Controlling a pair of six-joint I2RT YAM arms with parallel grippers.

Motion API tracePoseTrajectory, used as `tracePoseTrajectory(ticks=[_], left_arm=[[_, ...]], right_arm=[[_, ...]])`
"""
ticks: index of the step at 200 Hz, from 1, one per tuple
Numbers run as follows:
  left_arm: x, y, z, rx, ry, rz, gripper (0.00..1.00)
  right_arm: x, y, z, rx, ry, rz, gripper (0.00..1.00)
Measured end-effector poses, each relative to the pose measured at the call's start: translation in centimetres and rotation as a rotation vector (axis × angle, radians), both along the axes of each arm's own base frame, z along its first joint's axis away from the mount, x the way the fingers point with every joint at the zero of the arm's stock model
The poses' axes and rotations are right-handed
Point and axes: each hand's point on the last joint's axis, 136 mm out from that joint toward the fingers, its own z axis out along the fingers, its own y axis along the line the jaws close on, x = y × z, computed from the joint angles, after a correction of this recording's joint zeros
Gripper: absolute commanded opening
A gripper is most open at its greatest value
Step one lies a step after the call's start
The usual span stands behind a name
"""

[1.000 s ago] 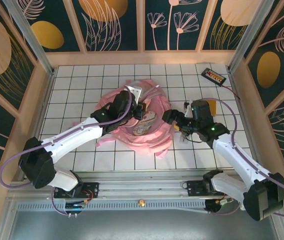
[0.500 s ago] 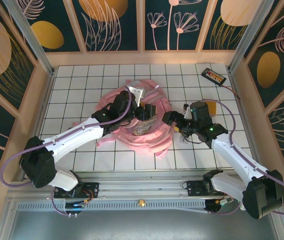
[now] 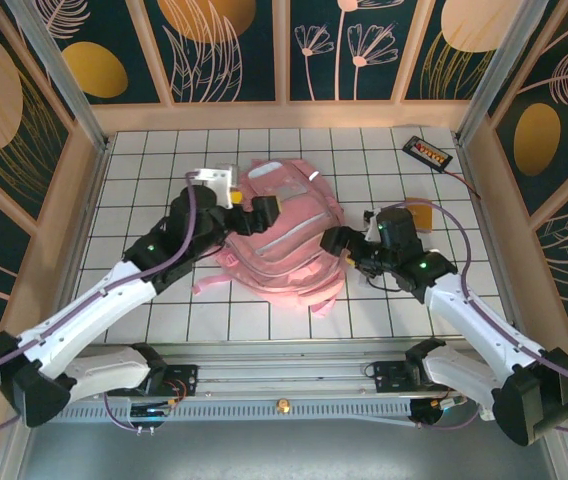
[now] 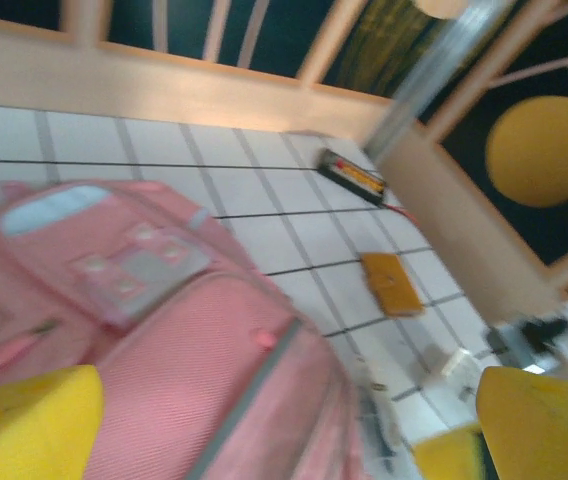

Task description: Pack the student bag

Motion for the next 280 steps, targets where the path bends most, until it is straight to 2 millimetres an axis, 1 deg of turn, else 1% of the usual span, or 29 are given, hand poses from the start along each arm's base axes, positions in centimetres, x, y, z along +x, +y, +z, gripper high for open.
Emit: tracePoseTrajectory(ticks=[13,25,28,43,54,63,71,82,98,115,127,141,147,156,176,186,201,214,225,243,256,280], left_arm=[[0.9,2.7,-2.5,0.009,0.055,0.076,0.94],[1.5,5.1,-5.7,0.020,0.126,0.140,0.93],[1.6,5.8,-6.8,0.024,0.152,0.155,0.93],[1.6,8.0,-11.0,0.022,0.257,0.203,0.91],[1.3,8.9,-13.4,0.007,0.322,0.218,0.90],[1.2,9.4,-14.9,-0.013,0.364,0.224,0.90],[1.2,9.5,-15.8,-0.033,0.390,0.223,0.89],[1.2,9.5,-16.5,-0.055,0.416,0.217,0.88],[1.7,9.2,-16.7,-0.088,0.424,0.205,0.84],[2.1,8.8,-16.5,-0.113,0.417,0.188,0.80],[2.2,8.6,-16.4,-0.113,0.411,0.179,0.79],[2.2,8.7,-16.6,-0.096,0.404,0.171,0.79],[2.2,8.7,-16.7,-0.081,0.399,0.165,0.79],[2.2,8.8,-16.9,-0.045,0.384,0.148,0.80],[2.0,9.1,-17.4,0.042,0.355,0.121,0.80],[1.8,9.3,-17.7,0.087,0.342,0.104,0.79],[1.6,9.6,-17.9,0.153,0.319,0.079,0.75],[1.5,9.8,-17.6,0.204,0.277,0.053,0.75],[1.5,9.8,-16.9,0.241,0.229,0.028,0.74],[1.4,9.8,-15.8,0.301,0.146,-0.020,0.69],[1.3,9.5,-15.3,0.349,0.089,-0.074,0.67],[0.9,8.6,-15.2,0.451,-0.013,-0.207,0.57]], right_arm=[[-0.6,0.8,-0.6,-0.011,0.016,0.024,0.98],[-1.0,1.4,-1.6,-0.023,0.041,0.038,0.98],[-1.1,1.5,-1.9,-0.027,0.049,0.039,0.98],[-1.7,1.8,-3.7,-0.051,0.091,0.044,0.97],[-2.2,1.8,-5.0,-0.068,0.126,0.043,0.95],[-2.5,1.7,-5.8,-0.080,0.145,0.042,0.95],[-2.5,1.7,-6.1,-0.088,0.154,0.033,0.93],[-2.4,1.6,-6.2,-0.092,0.150,0.024,0.92],[-2.0,1.5,-6.1,-0.096,0.139,0.009,0.91],[-1.8,1.3,-6.2,-0.102,0.135,-0.004,0.87],[-1.7,1.2,-6.2,-0.107,0.132,-0.011,0.82],[-1.7,1.2,-6.2,-0.110,0.130,-0.016,0.82],[-1.7,1.2,-6.2,-0.110,0.129,-0.015,0.81],[-1.7,1.2,-6.2,-0.110,0.128,-0.014,0.78],[-1.6,1.2,-6.1,-0.107,0.129,-0.017,0.76],[-1.6,1.2,-5.9,-0.102,0.127,-0.020,0.74],[-1.5,1.3,-5.4,-0.089,0.117,-0.023,0.71],[-1.2,1.5,-4.7,-0.073,0.104,-0.027,0.69],[-0.9,1.8,-4.2,-0.057,0.090,-0.031,0.69],[-0.4,2.1,-3.7,-0.039,0.079,-0.036,0.68],[0.0,2.4,-3.7,-0.037,0.078,-0.034,0.66],[0.6,2.9,-4.5,-0.045,0.093,-0.034,0.66]])
